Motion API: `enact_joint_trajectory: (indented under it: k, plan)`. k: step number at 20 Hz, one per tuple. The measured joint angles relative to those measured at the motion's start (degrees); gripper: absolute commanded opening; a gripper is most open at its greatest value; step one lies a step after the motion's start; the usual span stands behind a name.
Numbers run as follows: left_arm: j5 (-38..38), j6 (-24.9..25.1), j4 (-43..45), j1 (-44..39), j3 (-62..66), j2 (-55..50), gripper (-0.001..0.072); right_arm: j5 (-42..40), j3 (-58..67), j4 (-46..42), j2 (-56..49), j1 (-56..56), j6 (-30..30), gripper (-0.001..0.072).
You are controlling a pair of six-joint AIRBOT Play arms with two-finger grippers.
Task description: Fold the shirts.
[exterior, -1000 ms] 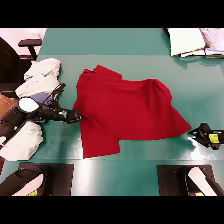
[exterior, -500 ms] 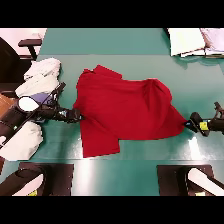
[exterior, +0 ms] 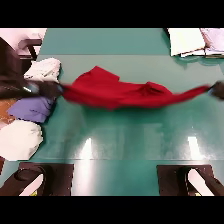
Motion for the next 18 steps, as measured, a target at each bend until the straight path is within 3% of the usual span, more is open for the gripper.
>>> enact_joint_trajectory:
  k: [5, 9, 13, 18]
  plan:
    - [-0.15, -2.78, 5.11, 0.09, 30.88, 1.81, 0.0022, 4.0, 26.03, -2.4, 6.99, 0.31, 0.09, 0.0017]
    - [4.46, -6.08, 7.67, 0.07, 46.23, 2.23, 0.0022, 8.96, 45.09, -8.09, 6.38, 0.31, 1.66, 0.0016]
    - [5.81, -7.43, 10.43, 0.07, 51.19, 0.66, 0.0024, 13.9, 56.74, -11.15, 1.84, 0.33, 3.93, 0.0016]
    - [-0.31, -8.35, 14.73, -0.02, 43.36, -6.82, 0.0024, 17.64, 50.73, -8.87, -4.9, 1.29, 5.79, 0.0016]
